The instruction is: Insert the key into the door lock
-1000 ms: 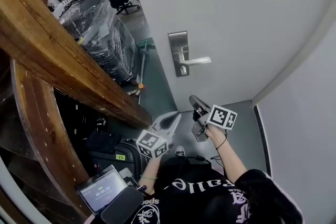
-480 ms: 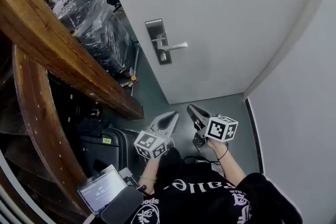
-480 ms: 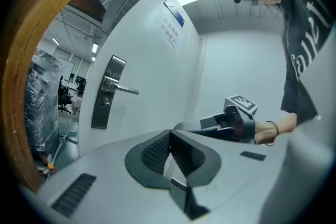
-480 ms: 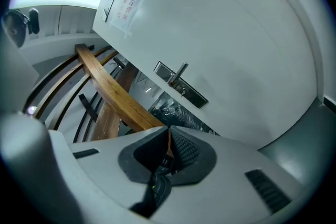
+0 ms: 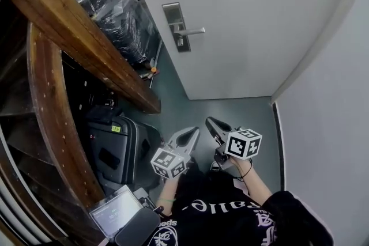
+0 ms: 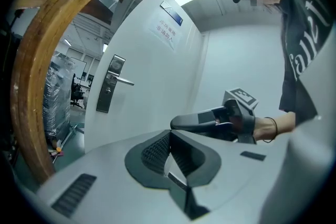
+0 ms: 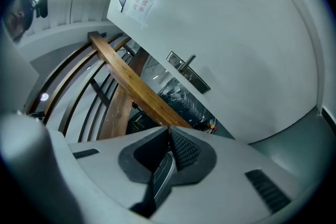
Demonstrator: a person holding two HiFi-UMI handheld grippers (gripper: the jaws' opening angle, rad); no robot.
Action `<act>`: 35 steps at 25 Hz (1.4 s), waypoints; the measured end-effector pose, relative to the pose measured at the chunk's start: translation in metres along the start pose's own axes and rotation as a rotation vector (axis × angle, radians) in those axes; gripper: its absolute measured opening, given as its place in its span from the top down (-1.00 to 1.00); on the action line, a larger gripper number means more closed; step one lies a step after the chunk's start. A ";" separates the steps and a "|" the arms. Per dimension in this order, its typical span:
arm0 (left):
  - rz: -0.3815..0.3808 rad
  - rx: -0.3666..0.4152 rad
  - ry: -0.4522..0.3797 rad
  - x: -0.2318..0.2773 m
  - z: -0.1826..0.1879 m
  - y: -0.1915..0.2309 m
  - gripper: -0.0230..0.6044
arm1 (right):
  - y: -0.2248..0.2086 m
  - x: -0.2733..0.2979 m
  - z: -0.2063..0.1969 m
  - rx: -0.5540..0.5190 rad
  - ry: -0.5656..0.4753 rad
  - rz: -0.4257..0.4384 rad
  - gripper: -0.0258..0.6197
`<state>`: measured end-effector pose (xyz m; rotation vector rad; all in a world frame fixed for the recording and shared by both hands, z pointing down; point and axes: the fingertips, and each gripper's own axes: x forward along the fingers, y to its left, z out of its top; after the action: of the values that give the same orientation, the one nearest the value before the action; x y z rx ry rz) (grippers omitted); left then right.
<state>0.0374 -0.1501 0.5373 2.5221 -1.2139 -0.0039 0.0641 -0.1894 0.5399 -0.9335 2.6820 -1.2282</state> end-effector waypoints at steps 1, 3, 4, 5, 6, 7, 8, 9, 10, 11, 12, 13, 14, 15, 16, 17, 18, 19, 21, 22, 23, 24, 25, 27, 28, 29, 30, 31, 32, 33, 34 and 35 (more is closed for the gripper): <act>0.010 -0.001 -0.003 -0.005 -0.002 -0.002 0.91 | 0.004 -0.002 -0.004 -0.001 0.005 0.009 0.84; 0.032 -0.005 -0.010 -0.013 -0.004 -0.004 0.91 | 0.010 -0.004 -0.010 -0.002 0.013 0.026 0.84; 0.042 -0.007 -0.014 -0.017 -0.004 -0.004 0.91 | 0.013 -0.006 -0.013 -0.004 0.018 0.033 0.84; 0.049 -0.009 -0.017 -0.020 -0.005 -0.005 0.91 | 0.015 -0.007 -0.015 -0.005 0.023 0.038 0.84; 0.055 -0.010 -0.020 -0.024 -0.006 -0.006 0.91 | 0.018 -0.008 -0.019 -0.007 0.029 0.041 0.84; 0.060 -0.010 -0.023 -0.027 -0.006 -0.007 0.91 | 0.020 -0.010 -0.022 -0.010 0.034 0.044 0.84; 0.064 -0.010 -0.027 -0.030 -0.007 -0.007 0.91 | 0.022 -0.011 -0.025 -0.012 0.039 0.045 0.84; 0.068 -0.009 -0.030 -0.035 -0.006 -0.008 0.91 | 0.026 -0.012 -0.028 -0.014 0.044 0.048 0.84; 0.072 -0.007 -0.033 -0.041 -0.006 -0.009 0.91 | 0.030 -0.012 -0.033 -0.017 0.049 0.051 0.84; 0.076 -0.004 -0.036 -0.048 -0.006 -0.009 0.91 | 0.036 -0.012 -0.037 -0.020 0.052 0.054 0.84; 0.080 -0.001 -0.039 -0.055 -0.005 -0.009 0.91 | 0.042 -0.011 -0.041 -0.024 0.054 0.058 0.84; 0.084 0.002 -0.042 -0.063 -0.004 -0.009 0.91 | 0.047 -0.010 -0.044 -0.028 0.054 0.062 0.84; 0.088 0.004 -0.046 -0.071 -0.004 -0.009 0.91 | 0.053 -0.009 -0.048 -0.031 0.054 0.065 0.84; 0.093 0.006 -0.050 -0.081 -0.004 -0.010 0.91 | 0.059 -0.008 -0.052 -0.034 0.055 0.068 0.84; 0.099 0.008 -0.052 -0.091 -0.005 -0.010 0.91 | 0.066 -0.006 -0.058 -0.035 0.057 0.070 0.84; 0.106 0.010 -0.052 -0.104 -0.007 -0.010 0.91 | 0.073 -0.005 -0.065 -0.036 0.060 0.073 0.84; 0.113 0.013 -0.050 -0.117 -0.009 -0.010 0.91 | 0.081 -0.004 -0.073 -0.037 0.063 0.075 0.84; 0.120 0.016 -0.047 -0.131 -0.011 -0.010 0.91 | 0.090 -0.003 -0.081 -0.037 0.065 0.076 0.84; 0.132 0.016 -0.041 -0.158 -0.017 -0.010 0.91 | 0.107 -0.003 -0.097 -0.033 0.064 0.078 0.84; 0.138 0.013 -0.040 -0.172 -0.020 -0.010 0.91 | 0.115 -0.003 -0.106 -0.029 0.062 0.077 0.84; 0.142 0.008 -0.041 -0.186 -0.023 -0.011 0.91 | 0.123 -0.004 -0.116 -0.024 0.060 0.075 0.84; 0.146 0.004 -0.041 -0.200 -0.027 -0.013 0.91 | 0.131 -0.006 -0.126 -0.019 0.059 0.074 0.84; 0.147 0.001 -0.040 -0.215 -0.031 -0.015 0.91 | 0.139 -0.008 -0.137 -0.015 0.057 0.073 0.84; 0.142 -0.003 -0.035 -0.242 -0.041 -0.020 0.91 | 0.156 -0.014 -0.158 -0.007 0.048 0.067 0.84; 0.136 -0.006 -0.030 -0.254 -0.047 -0.023 0.91 | 0.164 -0.018 -0.168 -0.003 0.041 0.061 0.84; 0.129 -0.010 -0.025 -0.265 -0.053 -0.025 0.91 | 0.171 -0.023 -0.178 0.003 0.034 0.055 0.84; 0.122 -0.016 -0.022 -0.274 -0.059 -0.028 0.91 | 0.177 -0.027 -0.188 0.007 0.027 0.048 0.84; 0.115 -0.022 -0.023 -0.283 -0.064 -0.030 0.91 | 0.182 -0.032 -0.197 0.008 0.023 0.042 0.84; 0.110 -0.030 -0.026 -0.291 -0.068 -0.033 0.91 | 0.186 -0.036 -0.206 0.007 0.022 0.035 0.84; 0.106 -0.036 -0.029 -0.297 -0.071 -0.035 0.91 | 0.190 -0.040 -0.213 0.004 0.021 0.027 0.84; 0.102 -0.041 -0.032 -0.303 -0.074 -0.038 0.91 | 0.193 -0.045 -0.219 0.002 0.020 0.018 0.84; 0.096 -0.045 -0.034 -0.307 -0.075 -0.042 0.91 | 0.195 -0.052 -0.224 0.000 0.017 0.008 0.84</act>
<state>-0.1142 0.1296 0.5515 2.4330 -1.3318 -0.0505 -0.0550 0.0877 0.5456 -0.9163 2.6957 -1.2404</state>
